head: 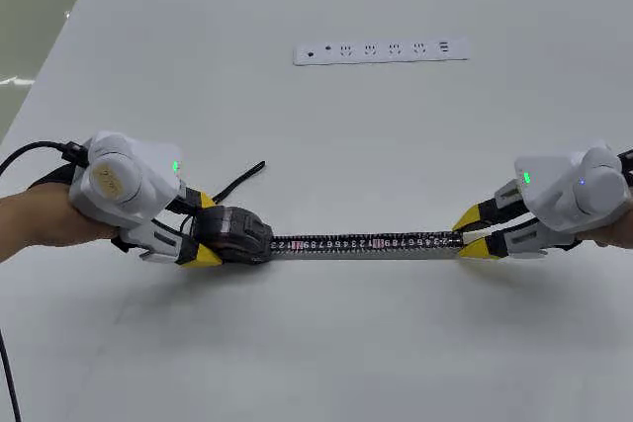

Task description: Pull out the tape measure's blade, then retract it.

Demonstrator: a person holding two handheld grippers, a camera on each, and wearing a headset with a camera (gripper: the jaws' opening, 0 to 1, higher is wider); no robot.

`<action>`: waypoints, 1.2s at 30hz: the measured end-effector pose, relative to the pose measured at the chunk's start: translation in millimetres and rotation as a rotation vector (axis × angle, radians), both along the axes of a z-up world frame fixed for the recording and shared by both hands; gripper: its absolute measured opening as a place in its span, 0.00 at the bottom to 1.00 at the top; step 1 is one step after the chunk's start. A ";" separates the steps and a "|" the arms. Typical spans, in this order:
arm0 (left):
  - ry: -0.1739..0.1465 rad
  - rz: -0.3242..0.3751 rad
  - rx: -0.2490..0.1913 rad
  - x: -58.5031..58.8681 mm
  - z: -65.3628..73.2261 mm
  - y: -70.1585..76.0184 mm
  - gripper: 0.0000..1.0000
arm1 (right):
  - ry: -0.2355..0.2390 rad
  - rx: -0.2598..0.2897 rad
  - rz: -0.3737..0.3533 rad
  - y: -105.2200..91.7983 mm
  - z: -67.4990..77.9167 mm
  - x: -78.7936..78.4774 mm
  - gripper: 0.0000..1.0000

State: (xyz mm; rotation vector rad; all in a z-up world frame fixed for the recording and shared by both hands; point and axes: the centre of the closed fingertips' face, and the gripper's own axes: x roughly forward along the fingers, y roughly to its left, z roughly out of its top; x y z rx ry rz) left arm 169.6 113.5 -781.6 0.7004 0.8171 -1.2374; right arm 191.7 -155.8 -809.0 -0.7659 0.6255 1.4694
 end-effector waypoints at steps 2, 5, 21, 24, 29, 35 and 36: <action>0.000 -0.004 0.002 -0.9 -0.1 1.0 0.28 | 0.012 -0.016 0.005 1.0 -2.0 -3.4 0.12; 0.005 -0.001 0.003 -0.6 -0.3 2.7 0.28 | 0.003 -0.018 -0.002 0.9 -3.2 3.2 0.13; 0.015 0.011 0.005 4.6 -4.4 4.1 0.29 | 0.000 -0.047 0.004 -1.3 -3.1 4.2 0.16; 0.008 0.006 0.011 3.8 -4.3 3.7 0.29 | 0.008 -0.039 -0.010 -1.1 -1.0 3.3 0.16; 0.004 0.015 0.010 3.9 -2.5 3.2 0.30 | 0.010 -0.033 -0.034 0.0 0.1 4.2 0.19; -0.006 0.028 0.022 5.5 -5.3 11.2 0.29 | 0.011 -0.038 -0.058 -0.9 -2.4 7.2 0.21; -0.007 0.034 0.021 5.7 -4.9 12.8 0.29 | 0.015 -0.038 -0.062 -0.8 -2.0 6.3 0.21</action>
